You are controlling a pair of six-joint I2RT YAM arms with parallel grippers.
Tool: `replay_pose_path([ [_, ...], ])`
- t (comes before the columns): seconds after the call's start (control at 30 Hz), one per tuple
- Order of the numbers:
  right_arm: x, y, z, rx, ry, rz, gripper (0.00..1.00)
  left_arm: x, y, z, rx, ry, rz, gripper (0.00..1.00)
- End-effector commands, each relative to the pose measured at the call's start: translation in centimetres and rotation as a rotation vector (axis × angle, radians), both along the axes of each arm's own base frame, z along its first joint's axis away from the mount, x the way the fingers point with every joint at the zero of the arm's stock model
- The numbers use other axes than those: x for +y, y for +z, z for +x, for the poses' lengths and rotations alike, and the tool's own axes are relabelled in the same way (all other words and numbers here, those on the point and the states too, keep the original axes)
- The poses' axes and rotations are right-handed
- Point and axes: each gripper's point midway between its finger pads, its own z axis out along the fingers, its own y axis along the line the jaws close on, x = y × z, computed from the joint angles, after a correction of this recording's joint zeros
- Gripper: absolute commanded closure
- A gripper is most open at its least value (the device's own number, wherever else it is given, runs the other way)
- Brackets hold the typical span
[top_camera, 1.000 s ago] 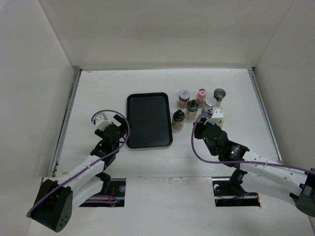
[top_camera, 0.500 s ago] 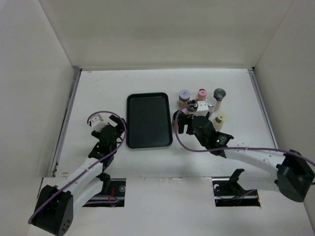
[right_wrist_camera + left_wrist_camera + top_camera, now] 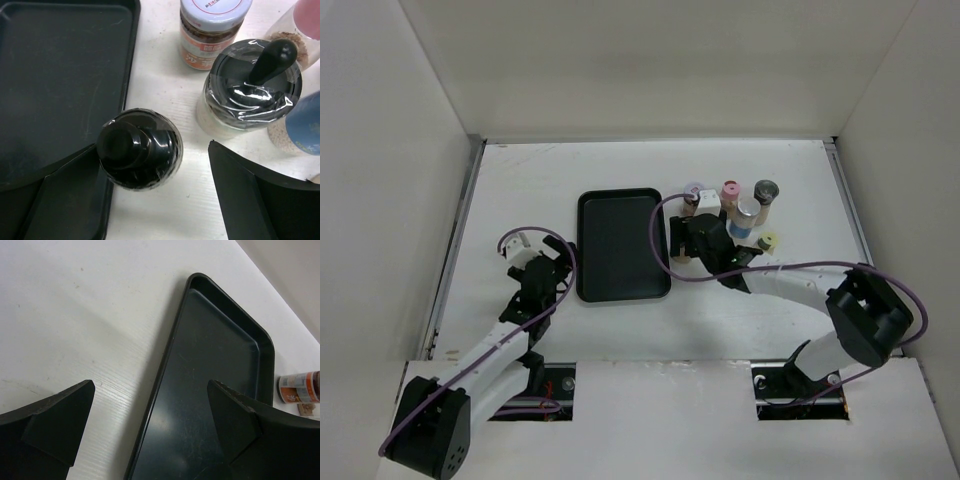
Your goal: Organize the condiment bottles
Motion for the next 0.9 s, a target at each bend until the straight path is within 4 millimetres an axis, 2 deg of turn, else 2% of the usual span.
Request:
replay_pose_path([
  [0.0, 1.4, 2.3, 1.7, -0.060, 0.008, 0.051, 0.08, -0.5, 0.8, 0.5, -0.038, -0.015, -0.037, 0.00],
  [0.13, 1.9, 2.2, 2.1, -0.057, 0.012, 0.046, 0.15, -0.5, 0.5, 0.7, -0.032, -0.016, -0.042, 0.00],
  [0.2, 1.9, 2.2, 2.2, -0.060, 0.007, 0.033, 0.26, -0.8, 0.5, 0.7, -0.030, -0.032, -0.048, 0.00],
  [0.3, 1.2, 3.3, 2.3, -0.095, -0.018, 0.032, 0.41, -0.6, 0.5, 0.8, -0.035, -0.023, -0.053, 0.00],
  [0.4, 1.3, 5.3, 1.9, -0.137, -0.018, 0.039, 0.48, -0.8, 0.3, 0.8, -0.024, -0.036, -0.059, 0.00],
  [0.57, 2.4, 11.1, 1.9, -0.237, -0.004, 0.122, 0.48, 0.0, 0.8, 0.9, -0.048, -0.003, -0.064, 0.00],
  [0.67, 5.8, 12.0, 3.2, -0.234, 0.064, 0.165, 0.49, 1.1, 1.1, 0.5, -0.065, 0.033, -0.080, 0.00],
  [0.8, 12.5, 11.5, 5.3, -0.226, 0.145, 0.187, 0.48, 2.7, 1.0, 0.0, -0.081, 0.097, -0.099, 0.00],
  [0.87, 15.0, 11.2, 6.7, -0.230, 0.162, 0.183, 0.49, 2.9, 0.6, -0.2, -0.063, 0.103, -0.110, 0.00],
])
